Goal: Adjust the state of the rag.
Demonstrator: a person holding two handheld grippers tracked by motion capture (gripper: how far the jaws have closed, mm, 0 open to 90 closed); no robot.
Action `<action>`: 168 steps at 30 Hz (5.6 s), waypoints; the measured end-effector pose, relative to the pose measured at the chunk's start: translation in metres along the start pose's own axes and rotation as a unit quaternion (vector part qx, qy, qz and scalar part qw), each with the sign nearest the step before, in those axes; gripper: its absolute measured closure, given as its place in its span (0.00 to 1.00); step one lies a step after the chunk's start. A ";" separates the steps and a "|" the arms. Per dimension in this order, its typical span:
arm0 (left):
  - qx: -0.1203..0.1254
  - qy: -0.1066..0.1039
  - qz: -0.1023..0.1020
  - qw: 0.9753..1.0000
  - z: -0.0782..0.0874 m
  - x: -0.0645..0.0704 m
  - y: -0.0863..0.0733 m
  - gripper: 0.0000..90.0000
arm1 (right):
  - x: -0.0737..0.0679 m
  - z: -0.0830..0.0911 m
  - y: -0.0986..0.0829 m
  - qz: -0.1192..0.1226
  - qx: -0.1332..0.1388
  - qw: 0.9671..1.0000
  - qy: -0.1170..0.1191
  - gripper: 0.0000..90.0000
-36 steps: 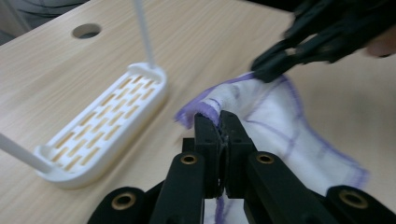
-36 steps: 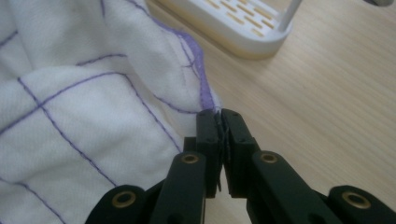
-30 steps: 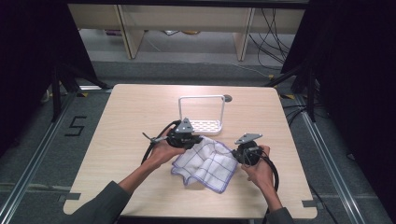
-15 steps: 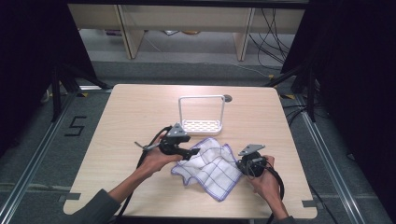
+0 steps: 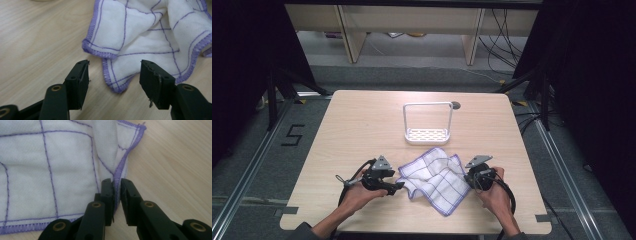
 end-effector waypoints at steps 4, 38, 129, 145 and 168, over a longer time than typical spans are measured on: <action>-0.006 -0.007 -0.028 1.000 -0.002 0.009 -0.001 0.60 | 0.005 0.006 0.008 0.001 0.013 1.000 -0.014 0.77; 0.043 -0.038 -0.106 0.993 0.038 0.020 -0.012 0.97 | 0.014 0.046 0.090 0.030 0.101 0.994 0.022 0.96; 0.019 -0.077 -0.066 0.995 0.056 0.036 -0.038 0.56 | -0.020 0.025 0.060 0.001 0.101 0.994 0.034 0.63; 0.075 0.004 0.072 0.995 0.022 -0.069 0.035 0.41 | 0.009 -0.069 0.101 0.010 0.022 0.998 0.060 0.62; 0.064 0.040 0.072 0.995 -0.005 -0.090 0.057 0.38 | 0.068 -0.020 0.070 -0.042 0.078 0.996 -0.011 0.99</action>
Point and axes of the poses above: each handheld gripper's, and its own axes: z roughly backward along the jaws, y roughly out of its top, x roughly to its right, the point moved 7 cm from there along -z, roughly forward along the jaws, and after that the axes turned 9 degrees about z, right-handed, at the moved point
